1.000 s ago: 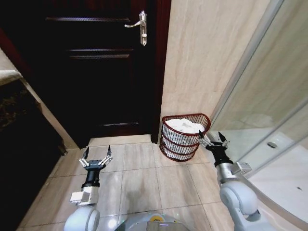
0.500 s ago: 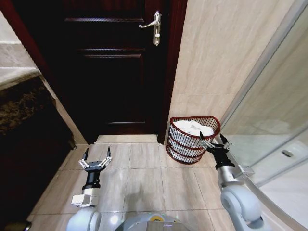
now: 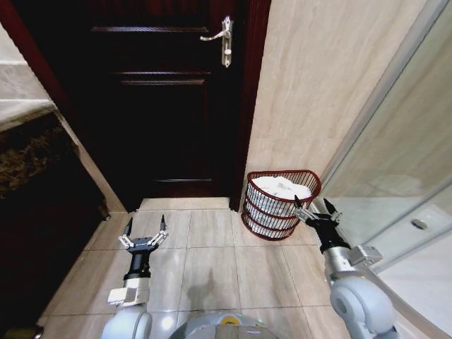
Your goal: Discard the used towel into the hamper.
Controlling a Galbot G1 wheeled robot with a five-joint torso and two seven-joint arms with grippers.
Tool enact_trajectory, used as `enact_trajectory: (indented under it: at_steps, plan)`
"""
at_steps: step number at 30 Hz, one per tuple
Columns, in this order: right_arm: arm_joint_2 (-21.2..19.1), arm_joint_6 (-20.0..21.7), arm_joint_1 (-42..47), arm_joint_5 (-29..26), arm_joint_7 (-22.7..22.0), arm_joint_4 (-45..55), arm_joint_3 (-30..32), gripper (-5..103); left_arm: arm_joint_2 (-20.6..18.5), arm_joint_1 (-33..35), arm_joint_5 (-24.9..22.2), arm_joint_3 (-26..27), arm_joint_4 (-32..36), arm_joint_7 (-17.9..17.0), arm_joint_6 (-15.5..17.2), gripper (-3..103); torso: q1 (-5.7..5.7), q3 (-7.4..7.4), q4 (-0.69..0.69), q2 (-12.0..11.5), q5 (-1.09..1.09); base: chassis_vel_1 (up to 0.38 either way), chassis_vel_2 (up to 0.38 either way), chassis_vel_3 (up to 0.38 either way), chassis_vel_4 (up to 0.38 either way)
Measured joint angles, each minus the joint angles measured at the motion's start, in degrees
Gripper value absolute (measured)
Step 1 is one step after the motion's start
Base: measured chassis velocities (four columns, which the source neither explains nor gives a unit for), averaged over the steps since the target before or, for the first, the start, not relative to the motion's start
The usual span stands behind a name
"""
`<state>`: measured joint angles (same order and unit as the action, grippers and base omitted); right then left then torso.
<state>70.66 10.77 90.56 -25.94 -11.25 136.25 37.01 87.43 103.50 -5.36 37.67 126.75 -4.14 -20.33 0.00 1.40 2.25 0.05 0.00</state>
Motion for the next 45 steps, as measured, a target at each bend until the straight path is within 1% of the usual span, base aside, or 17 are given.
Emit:
enact_trajectory:
  at_steps: [18, 29, 36, 37, 39, 45]
  plan:
    - [-0.67, 0.94, -0.33, -2.15, -0.05, -0.01, 0.84, 100, -0.01, -0.73, 0.77, -0.35, -0.23, -0.5, -0.47, 100, 0.0, 0.0, -0.01, 0.0, 0.0, -0.041, -0.044, 0.042, 0.035]
    - [-0.92, 0.84, -0.67, -2.13, -0.35, -0.42, 0.7, 100, 0.22, -0.33, 0.61, -0.97, 0.2, -0.1, 1.01, 100, 0.0, 0.0, 0.0, 0.0, 0.01, -0.059, -0.046, 0.077, 0.064]
    - [-1.0, 0.73, -0.62, -2.24, -0.51, -0.59, 0.72, 100, 0.35, -0.45, 0.97, -1.28, -0.09, -0.45, 0.34, 100, 0.0, 0.0, 0.0, 0.0, -0.01, -0.005, -0.005, 0.011, 0.007]
    - [-1.01, 0.73, -0.53, -2.29, -0.53, -0.6, 0.73, 100, 0.35, -0.69, 1.34, -1.36, -0.45, -0.82, -0.41, 100, 0.0, 0.0, 0.0, 0.0, -0.01, 0.0, 0.0, 0.0, 0.0]
    - [-1.0, 0.68, -0.49, -2.38, -0.72, -0.66, 0.74, 100, 0.36, -0.91, 1.7, -1.41, -0.75, -1.02, -0.89, 100, 0.0, 0.0, 0.0, 0.0, -0.01, 0.0, 0.0, 0.0, 0.0]
    - [-1.03, 0.23, -0.51, -2.46, -0.92, -1.05, 1.04, 100, 0.33, -0.93, 1.98, -1.75, -0.4, -1.06, -0.56, 100, 0.0, 0.0, 0.0, 0.0, 0.0, 0.0, 0.0, 0.0, 0.0]
